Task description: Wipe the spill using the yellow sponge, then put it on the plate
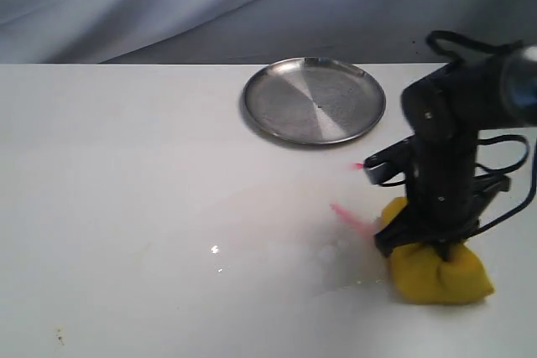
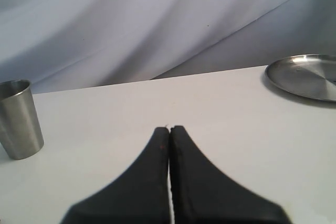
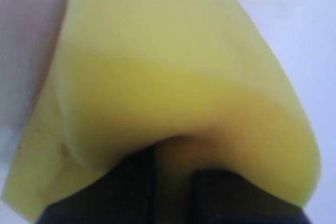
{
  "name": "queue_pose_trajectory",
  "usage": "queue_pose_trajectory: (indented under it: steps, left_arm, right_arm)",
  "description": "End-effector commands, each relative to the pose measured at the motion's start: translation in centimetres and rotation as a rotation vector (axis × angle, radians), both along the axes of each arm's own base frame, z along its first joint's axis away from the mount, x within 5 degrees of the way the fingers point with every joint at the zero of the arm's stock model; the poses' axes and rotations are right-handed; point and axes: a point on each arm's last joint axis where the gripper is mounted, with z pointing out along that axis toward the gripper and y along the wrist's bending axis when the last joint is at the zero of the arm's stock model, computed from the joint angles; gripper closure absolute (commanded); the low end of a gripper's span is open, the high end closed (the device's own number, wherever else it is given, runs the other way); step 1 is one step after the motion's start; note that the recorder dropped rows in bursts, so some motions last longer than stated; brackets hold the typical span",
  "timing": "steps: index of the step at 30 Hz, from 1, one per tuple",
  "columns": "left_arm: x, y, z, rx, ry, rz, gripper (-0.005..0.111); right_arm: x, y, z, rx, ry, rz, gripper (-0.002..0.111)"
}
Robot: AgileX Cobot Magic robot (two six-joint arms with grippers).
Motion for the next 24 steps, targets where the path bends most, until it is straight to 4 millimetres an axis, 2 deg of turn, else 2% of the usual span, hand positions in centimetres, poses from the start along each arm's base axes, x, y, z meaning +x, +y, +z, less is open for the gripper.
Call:
queue_pose_trajectory:
  steps: [1, 2, 7, 11, 15, 19, 21, 24]
  left_arm:
    - [0.0, 0.0, -0.1, -0.001, -0.005, 0.000, 0.107]
    - [0.0, 0.0, -0.1, -0.001, -0.005, 0.000, 0.107]
    - [0.0, 0.0, -0.1, -0.001, -0.005, 0.000, 0.107]
    - [0.0, 0.0, -0.1, -0.001, -0.005, 0.000, 0.107]
    - [0.0, 0.0, -0.1, -0.001, -0.005, 0.000, 0.107]
    - [0.0, 0.0, -0.1, -0.001, -0.005, 0.000, 0.107]
    - [0.0, 0.0, -0.1, -0.001, -0.005, 0.000, 0.107]
    - [0.0, 0.0, -0.1, -0.001, -0.005, 0.000, 0.107]
  right_arm:
    - [-3.6, 7.4, -1.3, 0.179, 0.032, 0.041, 0.108]
    - [-4.1, 9.3, -1.2, 0.197, 0.036, 0.074, 0.108]
    - [-5.6, 16.2, -0.9, 0.268, 0.043, 0.178, 0.108]
    - [-6.0, 21.7, -0.3, 0.331, 0.025, 0.253, 0.108]
    - [-5.9, 25.6, 0.1, 0.361, 0.020, 0.327, 0.108]
    - [-4.0, 26.9, 0.4, 0.347, -0.023, 0.352, 0.108]
    - [-2.3, 26.5, 0.5, 0.329, -0.063, 0.346, 0.108]
    - [0.6, 24.7, 0.5, 0.322, -0.081, 0.282, 0.108]
